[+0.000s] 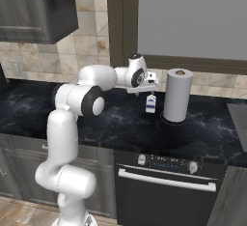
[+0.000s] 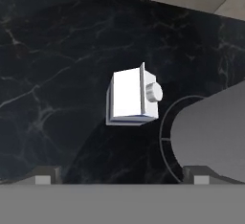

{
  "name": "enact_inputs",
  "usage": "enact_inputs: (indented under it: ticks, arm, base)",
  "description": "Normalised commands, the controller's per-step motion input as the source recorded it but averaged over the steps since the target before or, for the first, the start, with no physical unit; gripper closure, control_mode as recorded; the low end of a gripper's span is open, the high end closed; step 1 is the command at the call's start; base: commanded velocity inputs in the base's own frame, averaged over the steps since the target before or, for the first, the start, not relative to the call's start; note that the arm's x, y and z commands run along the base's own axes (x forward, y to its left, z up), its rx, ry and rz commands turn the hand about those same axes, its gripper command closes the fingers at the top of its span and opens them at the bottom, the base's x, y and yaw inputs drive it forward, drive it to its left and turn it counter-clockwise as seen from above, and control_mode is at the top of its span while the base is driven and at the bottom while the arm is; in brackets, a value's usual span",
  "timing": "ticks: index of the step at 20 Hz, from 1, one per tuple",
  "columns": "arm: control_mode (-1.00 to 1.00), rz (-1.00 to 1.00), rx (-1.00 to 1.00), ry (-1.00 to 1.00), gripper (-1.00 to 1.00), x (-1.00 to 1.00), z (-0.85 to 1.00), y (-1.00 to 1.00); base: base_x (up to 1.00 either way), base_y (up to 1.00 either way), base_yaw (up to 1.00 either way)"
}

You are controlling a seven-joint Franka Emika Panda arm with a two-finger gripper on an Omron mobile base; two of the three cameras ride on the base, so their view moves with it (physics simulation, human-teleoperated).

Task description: Gather the eggs and milk located in the vicinity of the sink area and place them right next to the bowl.

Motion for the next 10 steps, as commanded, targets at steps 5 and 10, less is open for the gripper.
enact_inputs:
  ticks: [5, 10]
  arm:
    - [-1.00, 0.00, 0.01, 0.00, -1.00, 0.18, -0.08, -0.11]
    - [-1.00, 0.00, 0.01, 0.00, -1.00, 0.17, -0.10, -0.13]
  base:
    - [0.00, 0.00, 0.00]
    - [0.00, 0.00, 0.00]
